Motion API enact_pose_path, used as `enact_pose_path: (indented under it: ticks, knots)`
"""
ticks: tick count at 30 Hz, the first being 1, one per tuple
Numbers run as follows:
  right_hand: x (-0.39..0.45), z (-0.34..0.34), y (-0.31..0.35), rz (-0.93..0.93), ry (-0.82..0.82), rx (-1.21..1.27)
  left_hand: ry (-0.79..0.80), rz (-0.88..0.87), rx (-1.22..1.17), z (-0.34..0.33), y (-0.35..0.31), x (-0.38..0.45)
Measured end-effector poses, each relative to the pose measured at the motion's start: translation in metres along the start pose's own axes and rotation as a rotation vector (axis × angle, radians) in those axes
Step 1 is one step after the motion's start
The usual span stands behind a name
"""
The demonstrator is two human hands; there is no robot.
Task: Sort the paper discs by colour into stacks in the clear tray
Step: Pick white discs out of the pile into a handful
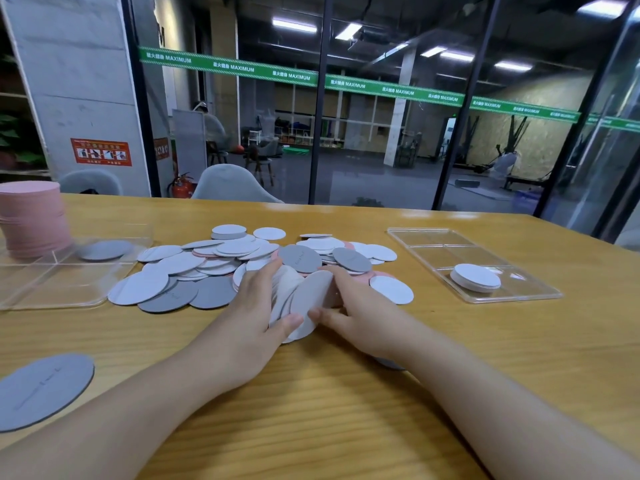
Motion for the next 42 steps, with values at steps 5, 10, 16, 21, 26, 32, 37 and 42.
enact_pose_path:
  ticks: [5, 10, 16, 21, 26, 32, 37, 42]
  knots:
    - [0.002, -0.008, 0.007, 0.13, 0.029, -0.145, 0.042, -0.014, 0.018, -0.002, 0.003, 0.001]
    - [0.002, 0.021, 0.006, 0.093, -0.093, -0.097, 0.047, -0.002, 0.015, -0.003, 0.002, 0.001]
    - [0.0, 0.061, -0.053, -0.249, -0.282, -0.194, 0.049, -0.025, -0.01, -0.002, 0.005, 0.0]
    - [0.001, 0.06, -0.067, -0.46, -0.14, -0.285, 0.042, -0.045, 0.003, -0.002, 0.003, 0.0]
    - [0.003, 0.061, -0.062, -0.472, -0.154, -0.271, 0.039, -0.044, 0.0, -0.001, 0.003, 0.0]
    - [0.002, 0.063, -0.055, -0.453, -0.251, -0.207, 0.033, -0.048, -0.001, -0.002, 0.004, 0.0]
    - [-0.001, 0.061, -0.043, -0.385, -0.235, -0.194, 0.031, -0.045, 0.0, -0.002, 0.005, 0.0]
    - [-0.004, 0.067, -0.035, -0.187, -0.241, -0.111, 0.035, -0.045, -0.009, -0.002, 0.004, 0.0]
Point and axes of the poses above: each hand's wrist, its own x-axis towards the middle knuckle, its own z-axis out of the back of the hand, y = z × x, the point moved 2 cm from there along x, towards the middle knuckle, and after that the axes turned 10 degrees about x, right-handed, at the moved point
